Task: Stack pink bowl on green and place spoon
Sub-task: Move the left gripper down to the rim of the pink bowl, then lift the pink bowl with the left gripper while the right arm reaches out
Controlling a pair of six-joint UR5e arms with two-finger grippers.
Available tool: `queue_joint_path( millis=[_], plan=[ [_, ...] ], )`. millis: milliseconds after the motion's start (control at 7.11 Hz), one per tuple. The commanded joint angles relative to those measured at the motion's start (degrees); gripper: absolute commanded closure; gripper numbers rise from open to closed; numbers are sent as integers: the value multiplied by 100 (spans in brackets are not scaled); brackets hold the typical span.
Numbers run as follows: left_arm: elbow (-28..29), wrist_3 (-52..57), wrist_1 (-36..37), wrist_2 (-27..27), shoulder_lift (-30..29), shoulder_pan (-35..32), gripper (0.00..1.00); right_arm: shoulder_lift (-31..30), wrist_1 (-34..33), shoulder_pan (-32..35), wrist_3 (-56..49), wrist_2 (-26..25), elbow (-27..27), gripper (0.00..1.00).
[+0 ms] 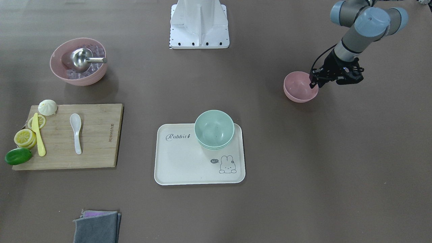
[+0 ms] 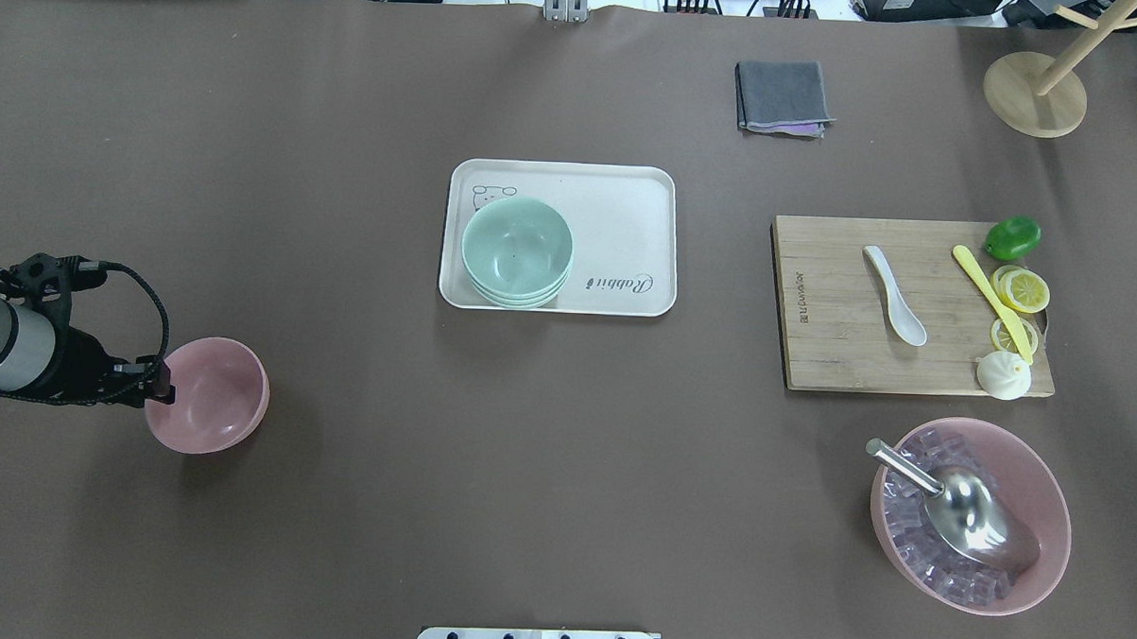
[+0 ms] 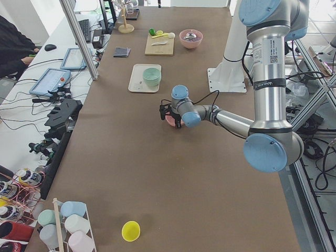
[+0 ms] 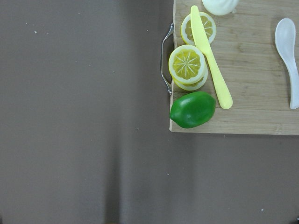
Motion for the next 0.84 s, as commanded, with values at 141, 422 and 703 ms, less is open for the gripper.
queue_joint_path(
  millis=[141,422,703],
  plan=[
    [-69,-9,-9,-45,-14,-5,100,26,-25,-11,0,35,18,0],
    [-377,-9,26,-1223,-31,-467,100,184,-35,-11,70,158,9,0],
    [-326,0,200,-1985,-398,-1433,100,700,9,-447,796,97,-9,0]
  ],
)
